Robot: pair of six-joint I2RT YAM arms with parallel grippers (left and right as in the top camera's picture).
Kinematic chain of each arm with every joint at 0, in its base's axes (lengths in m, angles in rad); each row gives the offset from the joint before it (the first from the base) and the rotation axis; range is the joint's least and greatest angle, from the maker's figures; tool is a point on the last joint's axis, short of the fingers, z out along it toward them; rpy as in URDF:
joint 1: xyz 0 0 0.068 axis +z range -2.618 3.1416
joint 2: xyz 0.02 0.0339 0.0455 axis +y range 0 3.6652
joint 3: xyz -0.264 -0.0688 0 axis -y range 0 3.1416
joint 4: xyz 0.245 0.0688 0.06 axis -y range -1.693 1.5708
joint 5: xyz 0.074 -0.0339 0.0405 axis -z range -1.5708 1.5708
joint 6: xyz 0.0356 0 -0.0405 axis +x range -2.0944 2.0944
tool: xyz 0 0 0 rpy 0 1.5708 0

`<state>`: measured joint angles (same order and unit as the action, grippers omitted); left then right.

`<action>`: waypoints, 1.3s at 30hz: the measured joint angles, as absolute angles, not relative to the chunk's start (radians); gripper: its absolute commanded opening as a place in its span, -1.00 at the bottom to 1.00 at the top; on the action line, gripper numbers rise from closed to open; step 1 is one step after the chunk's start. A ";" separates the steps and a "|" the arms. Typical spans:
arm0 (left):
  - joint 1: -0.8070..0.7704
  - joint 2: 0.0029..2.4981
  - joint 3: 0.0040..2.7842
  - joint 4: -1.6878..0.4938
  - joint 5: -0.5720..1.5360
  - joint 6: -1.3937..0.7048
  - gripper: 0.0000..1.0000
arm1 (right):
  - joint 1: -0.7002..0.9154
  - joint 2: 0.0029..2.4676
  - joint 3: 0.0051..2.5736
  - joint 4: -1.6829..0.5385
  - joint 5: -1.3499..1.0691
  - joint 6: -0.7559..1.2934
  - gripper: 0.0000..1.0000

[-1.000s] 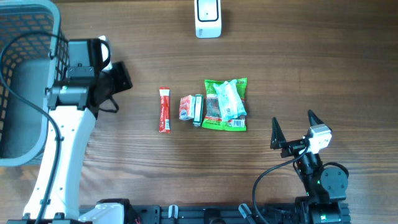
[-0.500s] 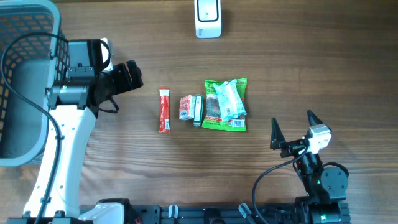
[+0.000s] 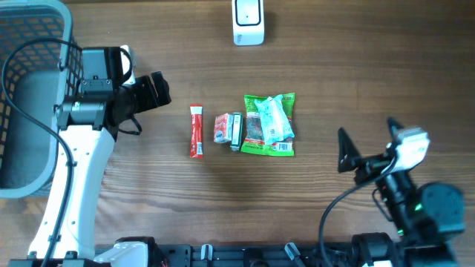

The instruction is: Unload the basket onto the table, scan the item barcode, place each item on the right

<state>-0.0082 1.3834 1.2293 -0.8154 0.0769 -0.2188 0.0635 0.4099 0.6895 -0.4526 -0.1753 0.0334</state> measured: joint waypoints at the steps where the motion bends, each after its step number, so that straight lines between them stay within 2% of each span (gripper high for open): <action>1: -0.008 1.383 1.229 -0.815 0.077 -0.219 1.00 | 0.063 0.484 0.784 -0.532 -0.175 0.032 1.00; 5: -0.008 1.383 1.229 -0.815 0.077 -0.219 1.00 | 0.062 0.763 1.095 -0.830 -0.176 0.020 0.99; 9: -0.008 1.383 1.229 -0.816 0.076 -0.219 1.00 | 0.061 0.980 1.281 -0.948 -0.234 0.020 0.97; 10: -0.008 1.383 1.229 -0.815 0.076 -0.219 1.00 | 0.060 1.023 1.310 -0.949 -0.276 0.017 0.53; 12: -0.008 1.383 1.229 -0.815 0.076 -0.219 1.00 | 0.061 1.076 1.330 -0.945 -0.352 -0.002 -0.07; 13: -0.008 1.383 1.229 -0.815 0.076 -0.219 1.00 | 0.061 1.105 1.333 -0.947 -0.398 -0.002 -0.32; 15: -0.008 1.383 1.229 -0.815 0.076 -0.219 1.00 | 0.065 1.156 1.335 -0.960 -0.457 0.014 -0.54; 17: -0.008 1.383 1.229 -0.815 0.076 -0.219 1.00 | 0.086 1.219 1.337 -0.972 -0.488 0.035 -0.50; 19: -0.008 1.383 1.229 -0.815 0.076 -0.219 1.00 | 0.128 1.280 1.337 -0.971 -0.503 0.049 -0.37; 20: -0.008 1.383 1.229 -0.815 0.076 -0.219 1.00 | 0.179 1.332 1.337 -0.956 -0.504 0.069 -0.37; 22: -0.008 1.383 1.229 -0.815 0.077 -0.219 1.00 | 0.271 1.411 1.337 -0.917 -0.484 0.121 -0.18; 28: -0.008 1.383 1.229 -0.815 0.076 -0.219 1.00 | 0.540 1.604 1.337 -0.772 -0.308 0.290 0.09; 33: -0.008 1.383 1.229 -0.815 0.076 -0.219 1.00 | 0.648 1.732 1.337 -0.704 -0.178 0.376 0.01; 39: -0.008 1.383 1.229 -0.815 0.076 -0.219 1.00 | 0.661 1.818 1.337 -0.686 -0.089 0.400 0.02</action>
<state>-0.0082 1.3834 1.2285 -0.8150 0.0765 -0.2188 0.6609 1.8175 1.3373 -0.6857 -0.0891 0.4000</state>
